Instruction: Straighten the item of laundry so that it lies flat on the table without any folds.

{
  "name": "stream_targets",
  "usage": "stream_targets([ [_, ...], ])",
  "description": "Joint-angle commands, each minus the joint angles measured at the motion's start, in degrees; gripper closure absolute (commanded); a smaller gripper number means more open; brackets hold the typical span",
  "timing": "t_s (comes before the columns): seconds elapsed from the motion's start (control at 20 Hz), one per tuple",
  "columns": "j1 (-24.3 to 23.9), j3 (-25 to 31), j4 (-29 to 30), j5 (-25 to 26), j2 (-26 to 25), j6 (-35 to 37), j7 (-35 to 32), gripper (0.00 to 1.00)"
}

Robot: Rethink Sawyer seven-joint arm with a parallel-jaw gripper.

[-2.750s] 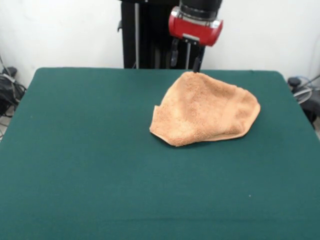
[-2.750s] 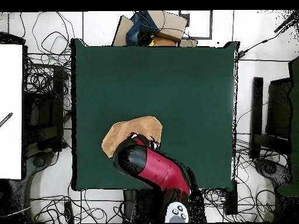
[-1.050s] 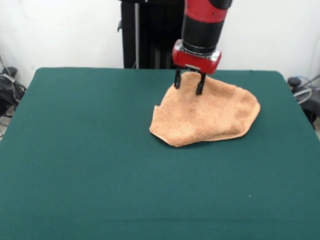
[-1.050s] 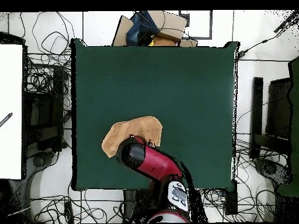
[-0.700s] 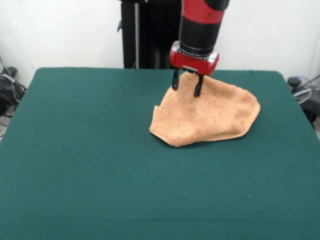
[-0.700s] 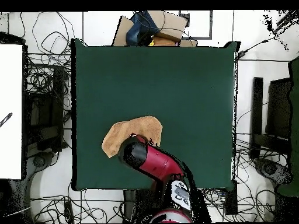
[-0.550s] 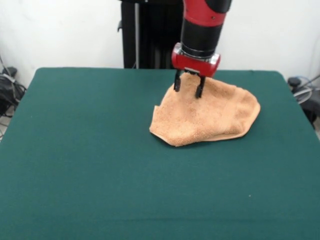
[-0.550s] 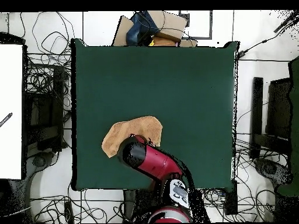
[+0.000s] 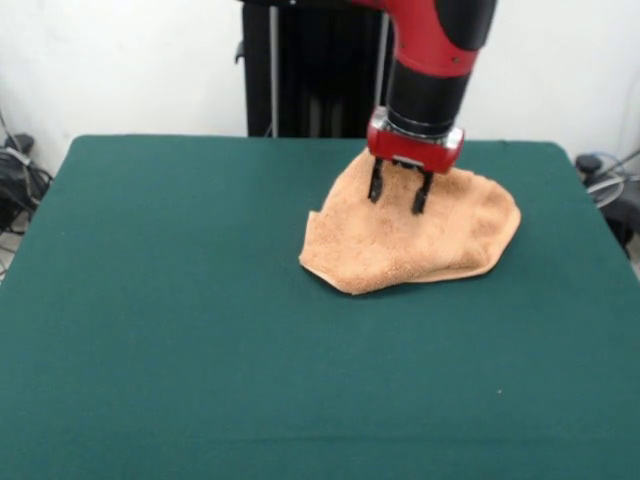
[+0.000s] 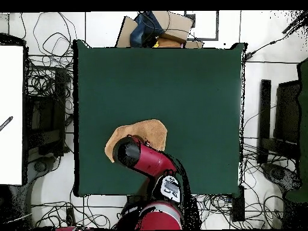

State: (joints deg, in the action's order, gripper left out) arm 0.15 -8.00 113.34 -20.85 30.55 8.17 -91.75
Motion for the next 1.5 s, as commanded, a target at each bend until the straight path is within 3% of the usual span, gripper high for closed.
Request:
stream_targets([
  [0.05,1.31,1.90,-9.06,-5.10,-3.72,2.41,-14.36,0.00],
  [0.7,-2.62,4.96,-8.47,-4.46,-3.95,-1.02,-13.35,0.00],
  [1.25,-1.82,3.57,-10.47,-5.19,-3.69,2.09,-13.47,0.00],
  [1.5,-1.46,3.53,-12.04,-5.08,-6.71,0.86,-13.18,0.00],
])
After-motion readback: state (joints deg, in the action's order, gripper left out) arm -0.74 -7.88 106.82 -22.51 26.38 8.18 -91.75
